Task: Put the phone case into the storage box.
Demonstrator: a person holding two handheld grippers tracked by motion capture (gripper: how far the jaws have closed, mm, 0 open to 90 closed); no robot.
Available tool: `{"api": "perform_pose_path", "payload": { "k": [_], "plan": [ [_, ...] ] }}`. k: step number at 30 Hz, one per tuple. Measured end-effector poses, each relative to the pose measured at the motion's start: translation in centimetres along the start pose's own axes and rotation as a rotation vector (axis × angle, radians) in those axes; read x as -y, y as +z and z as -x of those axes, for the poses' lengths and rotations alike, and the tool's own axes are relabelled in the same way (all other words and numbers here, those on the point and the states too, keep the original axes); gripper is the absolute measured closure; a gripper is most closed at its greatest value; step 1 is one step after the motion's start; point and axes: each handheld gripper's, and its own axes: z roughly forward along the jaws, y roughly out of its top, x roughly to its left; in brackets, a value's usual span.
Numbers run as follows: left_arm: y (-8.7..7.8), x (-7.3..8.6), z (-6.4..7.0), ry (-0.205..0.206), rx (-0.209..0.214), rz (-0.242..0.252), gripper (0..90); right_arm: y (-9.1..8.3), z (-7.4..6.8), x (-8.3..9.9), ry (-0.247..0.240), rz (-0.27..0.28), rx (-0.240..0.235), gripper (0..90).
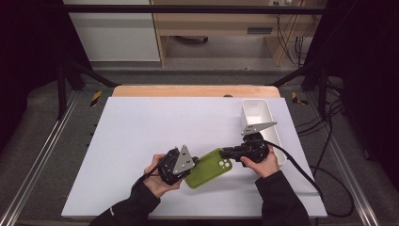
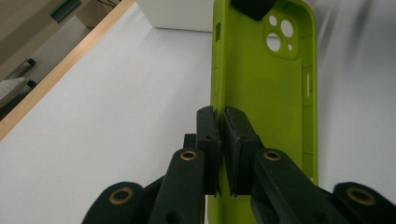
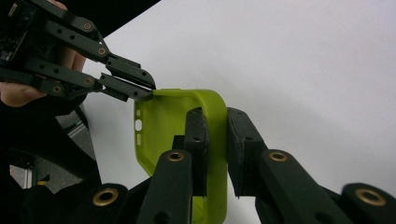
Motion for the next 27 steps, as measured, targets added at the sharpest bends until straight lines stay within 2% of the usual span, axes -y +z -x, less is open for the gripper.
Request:
{"api": "perform_pose_path", "payload": {
  "k": [4, 5, 13, 15, 19, 25, 26, 27],
  "plan": [
    [-0.2, 0.2, -0.6, -0.064, 0.021, 0.049, 77.3, -0.3, 0.0, -0.1, 0.0, 0.015, 0.019, 79.8],
    [-0.3, 0.2, -0.7, -0.071, 0.019, 0.058, 75.0, -0.5, 0.0, -0.2, -0.002, 0.021, 0.024, 79.8],
    [-1.6, 1.1, -2.6, -0.212, 0.004, 0.168, 52.8, -1.3, 0.0, -0.3, -0.024, 0.042, 0.072, 79.8],
    [-1.9, 1.5, -3.1, -0.246, -0.004, 0.197, 43.6, -1.4, 0.0, -0.3, -0.027, 0.045, 0.081, 79.8],
    [-2.6, 2.5, -4.2, -0.324, -0.011, 0.239, 33.9, -1.8, 0.0, -0.4, -0.038, 0.053, 0.101, 79.7],
    [-3.5, 4.1, -5.5, -0.385, -0.045, 0.276, 22.7, -2.3, 0.0, -0.5, -0.062, 0.06, 0.13, 79.7],
    [-3.5, 4.4, -5.6, -0.394, -0.053, 0.283, 17.5, -2.5, -0.1, -0.5, -0.071, 0.061, 0.138, 79.7],
    [-3.6, 4.6, -5.7, -0.399, -0.066, 0.285, 17.5, -2.5, -0.1, -0.5, -0.071, 0.061, 0.138, 79.7]
  ]
}}
